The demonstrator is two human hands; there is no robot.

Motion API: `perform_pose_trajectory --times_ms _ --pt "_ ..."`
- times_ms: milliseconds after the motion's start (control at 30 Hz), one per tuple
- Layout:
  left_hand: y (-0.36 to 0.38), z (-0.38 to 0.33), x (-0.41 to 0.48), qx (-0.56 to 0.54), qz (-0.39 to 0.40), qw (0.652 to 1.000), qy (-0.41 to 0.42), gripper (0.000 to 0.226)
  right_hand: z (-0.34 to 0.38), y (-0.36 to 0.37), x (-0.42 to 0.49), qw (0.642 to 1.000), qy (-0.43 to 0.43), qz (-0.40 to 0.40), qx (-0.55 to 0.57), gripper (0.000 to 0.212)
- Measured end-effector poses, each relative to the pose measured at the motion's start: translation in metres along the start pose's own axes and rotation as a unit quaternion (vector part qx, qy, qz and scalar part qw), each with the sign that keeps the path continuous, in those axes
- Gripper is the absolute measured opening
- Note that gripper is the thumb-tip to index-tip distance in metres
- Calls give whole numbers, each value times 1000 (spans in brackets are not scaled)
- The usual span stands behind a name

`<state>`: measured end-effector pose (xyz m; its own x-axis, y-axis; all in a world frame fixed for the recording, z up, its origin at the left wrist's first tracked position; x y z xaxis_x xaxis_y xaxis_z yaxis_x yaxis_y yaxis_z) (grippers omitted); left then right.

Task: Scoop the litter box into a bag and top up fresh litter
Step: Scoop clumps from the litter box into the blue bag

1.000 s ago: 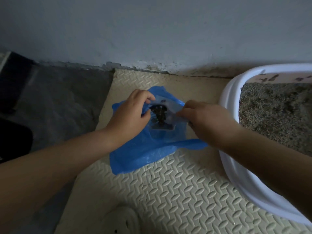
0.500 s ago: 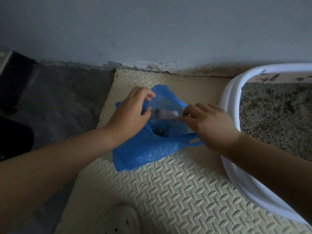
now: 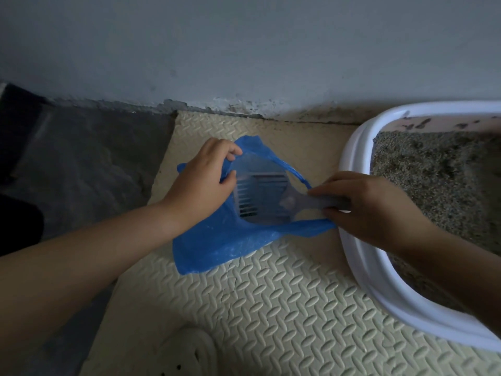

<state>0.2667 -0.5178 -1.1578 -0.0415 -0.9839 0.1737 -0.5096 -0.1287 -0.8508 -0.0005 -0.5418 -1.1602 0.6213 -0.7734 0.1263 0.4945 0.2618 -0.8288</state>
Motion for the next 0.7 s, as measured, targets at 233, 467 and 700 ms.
perform_pose_trajectory --times_ms 233,467,700 --pt "2 -28 13 263 26 963 59 46 -25 -51 -48 990 107 -26 88 40" --pt "58 -99 21 111 135 978 114 60 -79 -97 -126 962 251 -93 60 42" --pt "130 -146 16 154 286 933 152 91 -125 -134 -204 927 365 -16 -83 32"
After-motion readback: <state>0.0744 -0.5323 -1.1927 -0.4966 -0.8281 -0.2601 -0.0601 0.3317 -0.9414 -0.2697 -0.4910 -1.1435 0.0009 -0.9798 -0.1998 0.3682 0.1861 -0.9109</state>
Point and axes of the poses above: each hand's wrist, its own x-axis towards the middle knuckle, its own y-axis out of the palm, z = x × y, the point moved 2 cm from there along x, towards the middle knuckle, and after that the axes turned 2 degrees about -z, right-handed, at the moved point
